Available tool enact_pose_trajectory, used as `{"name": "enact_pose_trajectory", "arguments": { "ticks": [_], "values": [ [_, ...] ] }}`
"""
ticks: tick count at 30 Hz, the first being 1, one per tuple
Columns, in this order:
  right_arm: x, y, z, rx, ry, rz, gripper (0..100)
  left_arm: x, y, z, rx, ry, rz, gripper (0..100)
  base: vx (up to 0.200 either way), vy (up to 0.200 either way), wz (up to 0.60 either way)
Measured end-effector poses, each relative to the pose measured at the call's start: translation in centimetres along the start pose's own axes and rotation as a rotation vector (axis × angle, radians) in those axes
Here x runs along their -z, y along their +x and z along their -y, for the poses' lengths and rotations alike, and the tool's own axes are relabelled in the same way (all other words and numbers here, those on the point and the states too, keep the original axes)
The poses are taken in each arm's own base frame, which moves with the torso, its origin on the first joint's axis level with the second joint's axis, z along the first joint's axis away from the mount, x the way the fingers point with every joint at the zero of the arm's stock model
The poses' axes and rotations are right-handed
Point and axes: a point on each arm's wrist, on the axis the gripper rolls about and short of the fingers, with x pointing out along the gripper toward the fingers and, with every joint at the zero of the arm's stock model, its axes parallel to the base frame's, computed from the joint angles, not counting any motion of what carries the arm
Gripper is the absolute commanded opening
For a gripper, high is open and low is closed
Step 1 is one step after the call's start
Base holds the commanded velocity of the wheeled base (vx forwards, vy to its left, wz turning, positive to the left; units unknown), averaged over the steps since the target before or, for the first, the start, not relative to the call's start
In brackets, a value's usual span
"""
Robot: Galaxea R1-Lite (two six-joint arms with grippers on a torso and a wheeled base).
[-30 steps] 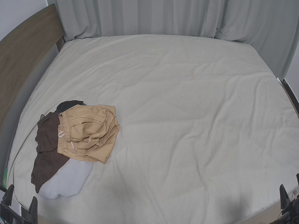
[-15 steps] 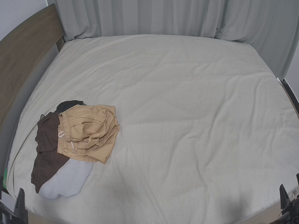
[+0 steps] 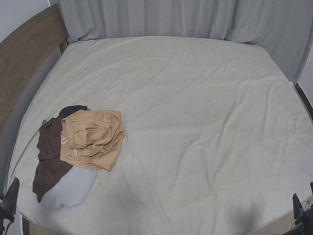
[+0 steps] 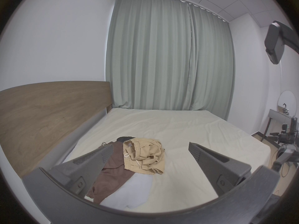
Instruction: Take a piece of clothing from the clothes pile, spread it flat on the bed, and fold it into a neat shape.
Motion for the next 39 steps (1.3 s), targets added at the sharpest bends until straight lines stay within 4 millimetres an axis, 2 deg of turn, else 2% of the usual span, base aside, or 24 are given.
{"name": "enact_pose_trajectory", "arguments": {
  "ticks": [10, 18, 27, 33, 39],
  "values": [
    [0.0, 0.0, 0.0, -0.002, -0.002, 0.001, 100, -1.8, 2.1, 0.1, 0.074, -0.177, -0.073, 100, 0.000, 0.000, 0.00],
    [0.0, 0.0, 0.0, -0.003, -0.002, 0.001, 100, -2.7, 3.9, 0.2, 0.109, -0.201, -0.102, 100, 0.000, 0.000, 0.00],
    [0.0, 0.0, 0.0, -0.003, -0.002, 0.001, 100, -2.9, 6.1, 0.4, 0.146, -0.255, -0.184, 100, 0.000, 0.000, 0.00],
    [0.0, 0.0, 0.0, -0.003, -0.002, 0.001, 100, -3.4, 8.3, 0.5, 0.150, -0.293, -0.174, 100, 0.000, 0.000, 0.00],
    [0.0, 0.0, 0.0, -0.003, -0.002, 0.001, 100, -3.1, 10.3, 0.2, 0.151, -0.304, -0.212, 100, 0.000, 0.000, 0.00]
  ]
}}
